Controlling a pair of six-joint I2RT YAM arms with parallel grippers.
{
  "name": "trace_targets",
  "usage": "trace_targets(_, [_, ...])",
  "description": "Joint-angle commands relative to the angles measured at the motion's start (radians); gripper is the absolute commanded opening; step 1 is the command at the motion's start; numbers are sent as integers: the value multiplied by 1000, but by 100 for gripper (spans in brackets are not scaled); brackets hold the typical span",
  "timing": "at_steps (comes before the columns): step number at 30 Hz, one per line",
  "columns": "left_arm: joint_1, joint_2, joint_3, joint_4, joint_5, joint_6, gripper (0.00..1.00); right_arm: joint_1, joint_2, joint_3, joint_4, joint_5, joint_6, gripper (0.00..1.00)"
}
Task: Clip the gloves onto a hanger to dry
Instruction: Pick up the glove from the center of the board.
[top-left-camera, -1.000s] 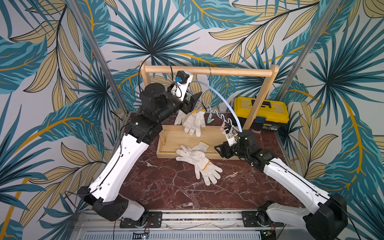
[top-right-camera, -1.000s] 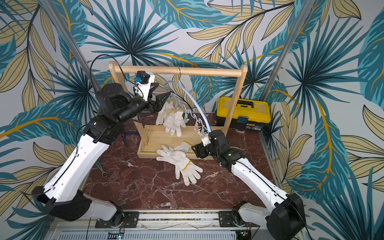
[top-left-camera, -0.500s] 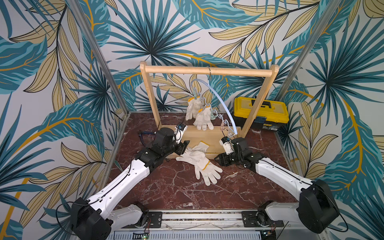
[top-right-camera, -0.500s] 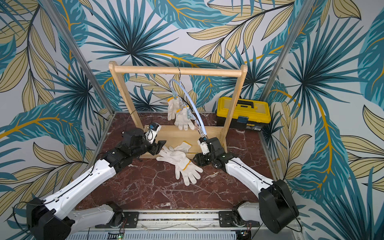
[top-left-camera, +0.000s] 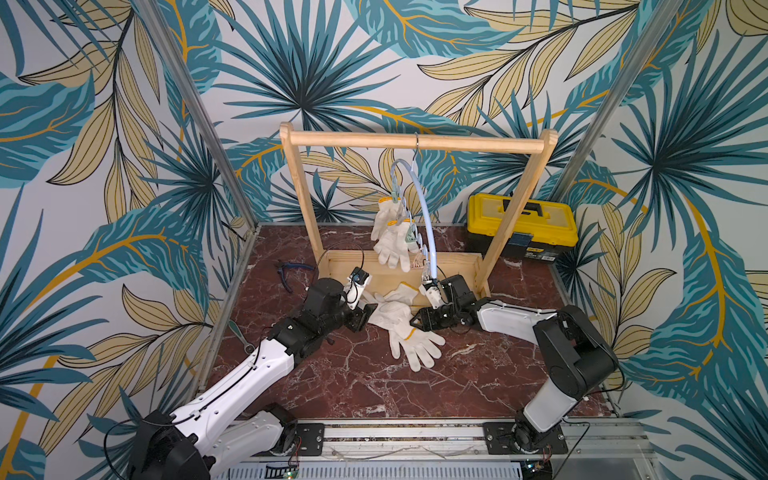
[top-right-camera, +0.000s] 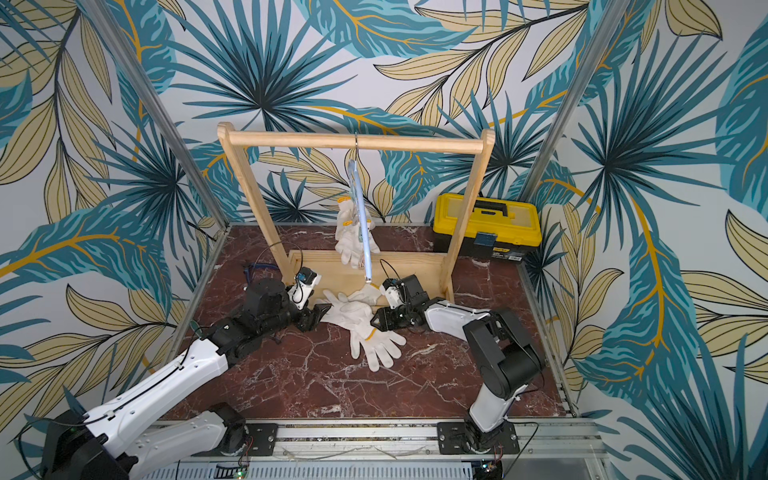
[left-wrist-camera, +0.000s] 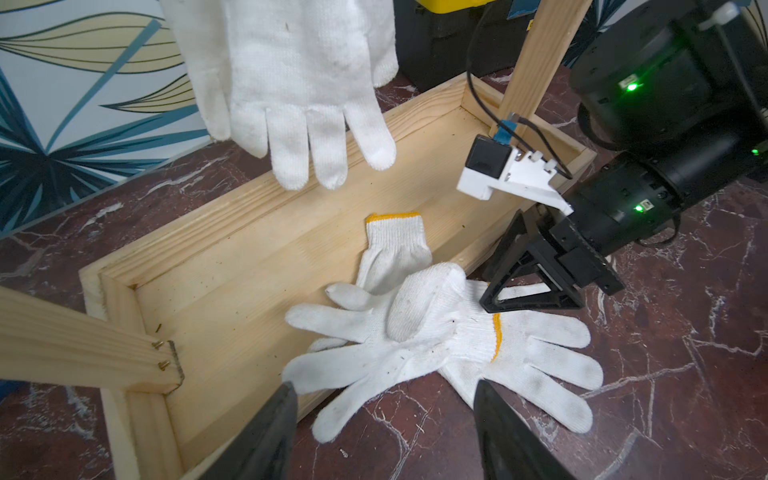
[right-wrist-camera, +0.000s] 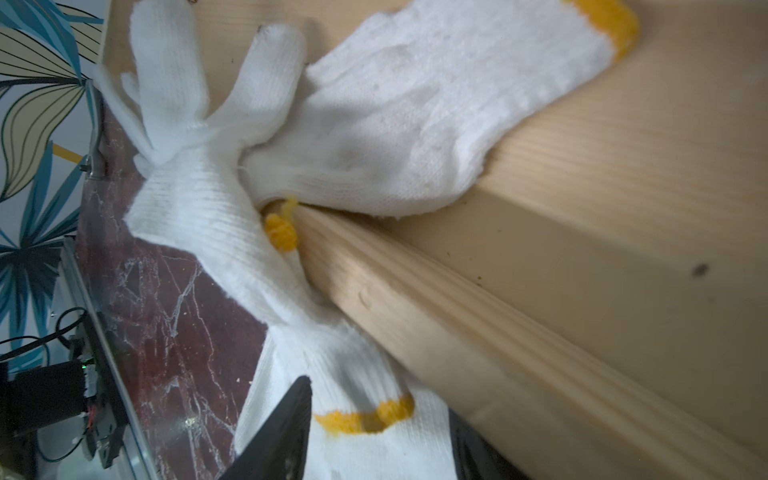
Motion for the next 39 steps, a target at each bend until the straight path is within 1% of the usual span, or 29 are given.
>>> trace_targets(1, [-11,-1,-32,50,29,32,68,1,37,50,82,-36,10,48])
trace_targets(4, [-18,11,-35,56,27,49,68,9,54,70,74,-46,5,40])
trace_targets(7, [-30,15,-50,76,22,62,67,11,46,72,61,-61,7,25])
trace_targets(9, [-42,13,-60,79,20,76,67,11,12,68,23,-54,10,16])
trace_targets(11, [-66,16,-66,80,5,101,67,11,-48,67,-41,-50,5,11])
trace_targets(13, [-101,24,-69,82,-16,130,67,12,-121,72,-124,-31,-4,8])
trace_targets(15, [-145,46,-70,93,-55,165,67,11,-185,100,-246,-23,-6,4])
trace_targets(17, [-190,71,-67,109,-98,206,67,12,-227,130,-329,-38,0,1])
trace_targets(21, [-261,115,-61,155,-154,275,66,10,-294,182,-498,-32,32,0])
trace_targets(22, [-274,120,-63,171,-155,284,66,10,-308,187,-522,-37,49,0])
trace_targets(25, [-321,129,-75,234,-215,312,66,9,-347,197,-572,-66,111,0])
trace_targets(32, [-454,162,-116,407,-382,366,63,9,-414,218,-577,-100,304,0])
trace_targets(35, [-497,182,-118,440,-421,375,61,10,-434,254,-576,-82,358,0])
trace_targets(39, [-532,191,-114,490,-443,369,61,9,-453,300,-580,-43,401,0])
